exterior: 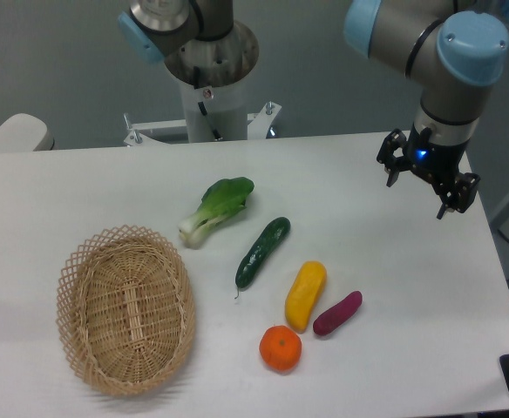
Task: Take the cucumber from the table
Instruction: 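Move the open gripper over the green cucumber and lower toward it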
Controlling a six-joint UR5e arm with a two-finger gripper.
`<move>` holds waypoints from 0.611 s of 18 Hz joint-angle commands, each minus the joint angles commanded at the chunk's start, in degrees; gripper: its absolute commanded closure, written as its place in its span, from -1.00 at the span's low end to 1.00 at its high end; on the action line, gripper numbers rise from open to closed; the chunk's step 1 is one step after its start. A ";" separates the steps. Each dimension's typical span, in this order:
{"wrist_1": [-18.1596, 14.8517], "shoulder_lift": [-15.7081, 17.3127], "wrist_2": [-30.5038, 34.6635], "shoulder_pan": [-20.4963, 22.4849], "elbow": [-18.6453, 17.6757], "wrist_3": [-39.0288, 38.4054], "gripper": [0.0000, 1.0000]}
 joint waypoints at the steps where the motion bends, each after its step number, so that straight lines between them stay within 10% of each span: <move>1: 0.09 0.00 -0.17 0.17 -0.35 -0.09 -1.00; 11: 0.61 1.84 0.17 -0.79 -5.44 -1.14 -1.00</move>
